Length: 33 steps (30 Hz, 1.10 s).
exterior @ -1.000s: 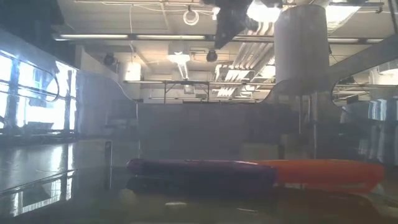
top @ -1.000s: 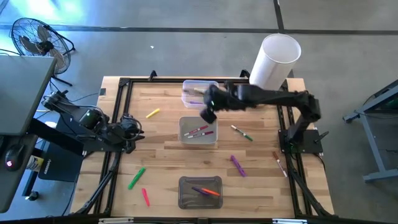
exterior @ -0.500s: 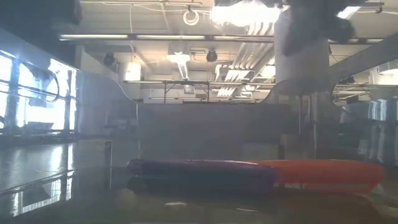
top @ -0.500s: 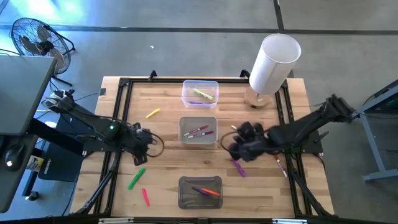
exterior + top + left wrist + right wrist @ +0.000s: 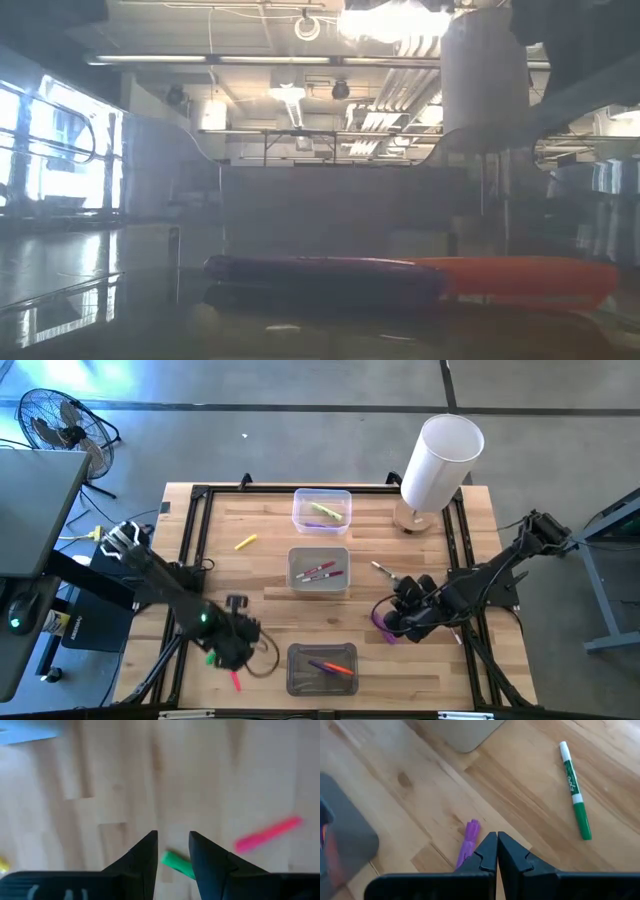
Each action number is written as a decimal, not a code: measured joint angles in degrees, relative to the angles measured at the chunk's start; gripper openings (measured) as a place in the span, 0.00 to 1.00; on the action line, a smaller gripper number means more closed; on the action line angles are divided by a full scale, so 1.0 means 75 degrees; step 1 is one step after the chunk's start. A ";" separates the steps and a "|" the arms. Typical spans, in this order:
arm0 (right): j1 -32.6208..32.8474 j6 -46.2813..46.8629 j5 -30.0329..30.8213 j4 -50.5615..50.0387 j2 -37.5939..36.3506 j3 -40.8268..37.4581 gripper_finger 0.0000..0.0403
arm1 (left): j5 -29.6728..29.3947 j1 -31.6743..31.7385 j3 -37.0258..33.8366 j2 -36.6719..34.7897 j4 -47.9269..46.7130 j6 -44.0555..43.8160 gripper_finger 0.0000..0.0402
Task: Pick & Place Markers
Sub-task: Put the pink pen into the black bin
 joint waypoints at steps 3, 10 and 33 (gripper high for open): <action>0.0112 -0.0248 0.0140 -0.0007 0.0000 0.0000 0.00 | 0.0485 -0.0381 0.0187 0.0601 0.0000 0.0256 0.26; 0.0174 -0.0571 0.0195 0.0004 0.0000 0.0000 0.00 | 0.1097 -0.1114 0.0352 0.1572 0.0675 0.0364 0.26; 0.0173 -0.0748 0.0204 0.0298 0.0003 0.0001 0.00 | 0.1960 -0.1382 0.0352 0.2905 0.1614 0.1917 0.26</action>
